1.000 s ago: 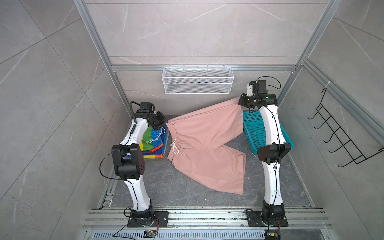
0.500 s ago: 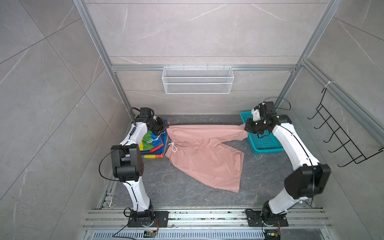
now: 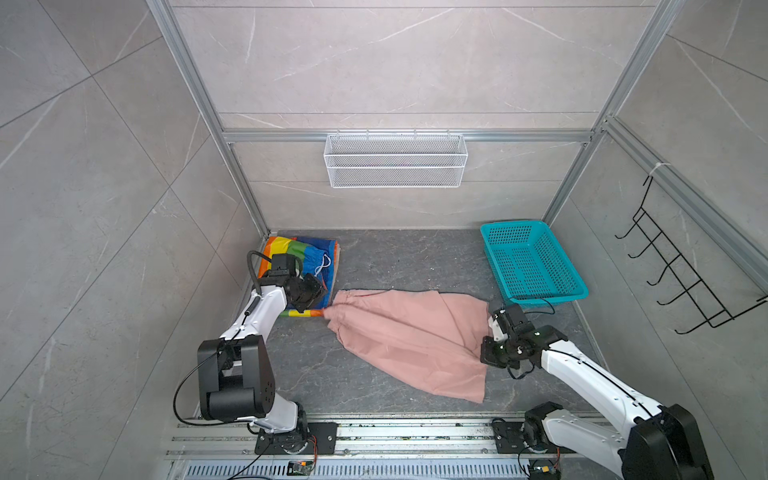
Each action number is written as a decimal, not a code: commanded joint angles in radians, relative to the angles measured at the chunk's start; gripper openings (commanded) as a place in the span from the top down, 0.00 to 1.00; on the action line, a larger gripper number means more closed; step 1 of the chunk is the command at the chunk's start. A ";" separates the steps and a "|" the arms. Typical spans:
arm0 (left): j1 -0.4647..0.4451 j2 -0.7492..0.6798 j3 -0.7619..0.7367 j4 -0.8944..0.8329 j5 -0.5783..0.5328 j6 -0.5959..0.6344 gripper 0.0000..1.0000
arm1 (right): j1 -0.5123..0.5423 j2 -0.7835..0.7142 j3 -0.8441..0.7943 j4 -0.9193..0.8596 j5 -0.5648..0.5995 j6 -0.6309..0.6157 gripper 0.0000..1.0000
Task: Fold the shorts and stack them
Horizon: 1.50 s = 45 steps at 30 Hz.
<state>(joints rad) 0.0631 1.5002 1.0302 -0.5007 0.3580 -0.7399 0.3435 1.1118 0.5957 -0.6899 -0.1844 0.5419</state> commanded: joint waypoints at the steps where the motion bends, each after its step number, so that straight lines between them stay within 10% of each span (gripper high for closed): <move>1: 0.008 -0.055 -0.006 -0.029 -0.055 0.049 0.65 | 0.009 0.067 0.018 0.102 -0.007 0.041 1.00; 4: 0.010 -0.110 -0.012 -0.040 -0.056 0.066 0.59 | 0.010 0.137 0.060 0.110 0.042 0.011 1.00; 10: -0.002 -0.208 -0.062 0.032 0.137 -0.100 0.02 | 0.009 0.317 0.189 0.135 0.166 -0.033 1.00; 22: -0.211 -0.045 -0.251 0.423 0.168 -0.410 0.01 | 0.006 0.502 0.631 -0.014 0.298 -0.120 1.00; 34: -0.134 0.061 -0.244 0.333 0.143 -0.257 0.01 | 0.034 0.177 0.163 0.034 0.129 -0.002 0.89; 45: -0.126 0.070 -0.307 0.408 0.155 -0.301 0.01 | 0.020 0.177 0.263 -0.054 0.144 -0.017 0.20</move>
<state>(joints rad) -0.0673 1.5715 0.7521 -0.0994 0.5358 -1.0439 0.3714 1.2900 0.8131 -0.7097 -0.0517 0.5259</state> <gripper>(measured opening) 0.992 0.776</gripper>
